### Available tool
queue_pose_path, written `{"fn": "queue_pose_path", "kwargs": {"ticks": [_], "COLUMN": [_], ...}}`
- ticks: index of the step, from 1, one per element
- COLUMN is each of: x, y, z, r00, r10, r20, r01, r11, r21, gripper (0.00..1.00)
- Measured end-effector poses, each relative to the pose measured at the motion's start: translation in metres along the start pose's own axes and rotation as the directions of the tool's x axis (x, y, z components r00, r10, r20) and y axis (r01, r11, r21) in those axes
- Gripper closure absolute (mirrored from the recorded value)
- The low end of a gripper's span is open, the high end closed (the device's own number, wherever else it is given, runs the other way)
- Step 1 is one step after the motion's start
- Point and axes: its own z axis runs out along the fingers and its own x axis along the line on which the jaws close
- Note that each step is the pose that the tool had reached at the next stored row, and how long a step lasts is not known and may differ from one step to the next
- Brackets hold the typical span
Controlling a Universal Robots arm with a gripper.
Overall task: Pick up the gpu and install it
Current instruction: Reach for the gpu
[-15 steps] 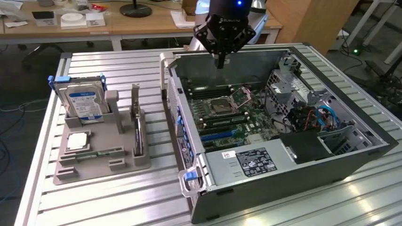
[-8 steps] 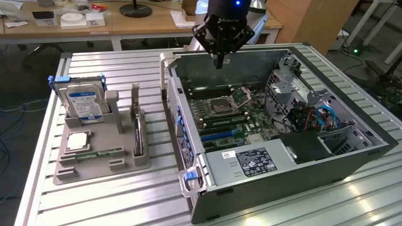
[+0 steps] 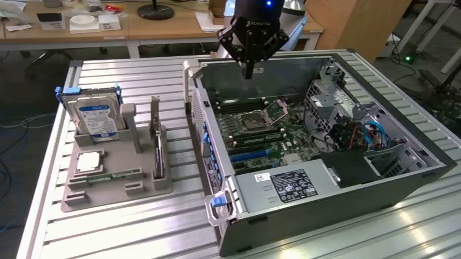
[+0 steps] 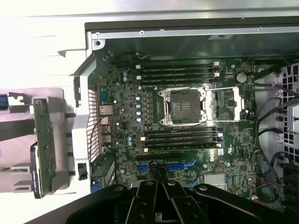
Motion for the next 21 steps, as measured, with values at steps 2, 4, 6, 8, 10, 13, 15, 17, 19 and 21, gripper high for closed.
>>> {"fn": "queue_pose_path", "kwargs": {"ticks": [2,4,6,8,10,13,15,17,19,21], "x": [0.002,0.005,0.007,0.010,0.013,0.017,0.019,0.021,0.023,0.025], "y": [-0.0002,-0.0004,-0.0007,-0.0010,-0.0012,-0.0016,-0.0018,-0.0020,-0.0021,-0.0023], "z": [-0.0001,-0.0001,-0.0002,-0.0002,-0.0002,-0.0003,-0.0004,-0.0004,-0.0005,-0.0005], "r00": [1.0000,1.0000,1.0000,1.0000,1.0000,1.0000,1.0000,1.0000,1.0000,1.0000], "r10": [0.000,0.000,0.000,0.000,0.000,0.000,0.000,0.000,0.000,0.000], "r20": [-0.0001,0.0000,-0.0001,0.0000,0.0000,0.0000,0.0000,0.0000,0.0000,0.0000], "r01": [0.000,0.000,0.000,0.000,0.000,0.000,0.000,0.000,0.000,0.000], "r11": [1.0000,1.0000,1.0000,1.0000,1.0000,1.0000,1.0000,1.0000,1.0000,1.0000], "r21": [0.0001,0.0000,0.0000,0.0000,-0.0001,-0.0001,0.0000,0.0000,0.0000,0.0000], "gripper": [0.90,0.90,0.90,0.90,0.90,0.90,0.90,0.90,0.90,0.90]}}
